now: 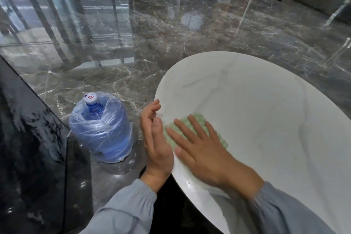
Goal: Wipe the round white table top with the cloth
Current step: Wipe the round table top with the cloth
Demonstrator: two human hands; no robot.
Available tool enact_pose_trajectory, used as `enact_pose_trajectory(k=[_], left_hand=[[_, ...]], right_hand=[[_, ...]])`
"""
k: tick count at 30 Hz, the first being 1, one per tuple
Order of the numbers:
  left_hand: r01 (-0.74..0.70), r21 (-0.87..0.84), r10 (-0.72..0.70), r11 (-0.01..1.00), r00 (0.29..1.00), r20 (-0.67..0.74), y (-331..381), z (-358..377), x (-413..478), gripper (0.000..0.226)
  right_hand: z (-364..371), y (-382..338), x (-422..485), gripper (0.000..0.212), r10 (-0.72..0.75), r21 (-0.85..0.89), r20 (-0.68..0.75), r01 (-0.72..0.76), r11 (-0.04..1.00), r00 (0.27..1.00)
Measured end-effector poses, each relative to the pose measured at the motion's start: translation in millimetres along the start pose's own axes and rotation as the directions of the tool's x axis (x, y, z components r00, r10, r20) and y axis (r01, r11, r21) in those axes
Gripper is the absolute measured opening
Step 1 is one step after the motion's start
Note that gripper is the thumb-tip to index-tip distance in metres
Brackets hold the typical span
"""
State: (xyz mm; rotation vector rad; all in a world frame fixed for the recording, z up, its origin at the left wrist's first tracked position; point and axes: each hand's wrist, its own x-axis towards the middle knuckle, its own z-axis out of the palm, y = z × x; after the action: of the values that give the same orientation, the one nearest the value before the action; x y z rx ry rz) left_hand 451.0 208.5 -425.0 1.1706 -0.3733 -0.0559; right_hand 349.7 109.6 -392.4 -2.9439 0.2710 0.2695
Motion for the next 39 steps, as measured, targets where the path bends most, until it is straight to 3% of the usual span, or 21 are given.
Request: enact_pose_trajectory(k=[4,10,17,23,27,32,37,39], left_hand=[[0.000,0.015,0.001,1.000,1.000,-0.008,3,1,-1,0.038],[0.000,0.039,-0.002,0.999,1.000,0.031,2,2,-2,0.038],[0.001,-0.019,-0.001,1.000,1.000,0.017,-1,1,0,0.035],[-0.033,0.002,0.033,0.999,0.999,-0.014,7,2,-1,0.038],[-0.028,0.025,0.029,0.999,0.999,-0.037,6,1,0,0.036],[-0.025,0.115,0.029,0.993,0.999,-0.036,4,3,0,0.036],[-0.006,0.159,0.005,0.987,1.000,0.007,5,3,-1,0.038],[-0.004,0.195,-0.005,0.981,0.999,0.043,6,4,0,0.033]], right_hand=[[7,-9,-83,0.054,0.015,0.066,0.084,-0.021,0.998,0.996],[21,-17,-129,0.052,0.080,0.010,0.060,-0.081,0.997,0.995],[3,-20,-25,0.052,0.102,0.106,0.013,-0.103,0.989,0.995],[-20,-2,101,0.054,0.124,0.075,0.016,-0.125,0.989,0.992],[-24,-1,123,0.054,0.134,0.058,0.019,-0.135,0.989,0.991],[-5,-15,40,0.058,0.042,0.050,-0.008,-0.042,0.998,0.999],[14,-19,-88,0.053,0.086,0.054,0.075,-0.090,0.994,0.993],[23,-15,-133,0.053,0.085,-0.003,0.034,-0.085,0.996,0.996]])
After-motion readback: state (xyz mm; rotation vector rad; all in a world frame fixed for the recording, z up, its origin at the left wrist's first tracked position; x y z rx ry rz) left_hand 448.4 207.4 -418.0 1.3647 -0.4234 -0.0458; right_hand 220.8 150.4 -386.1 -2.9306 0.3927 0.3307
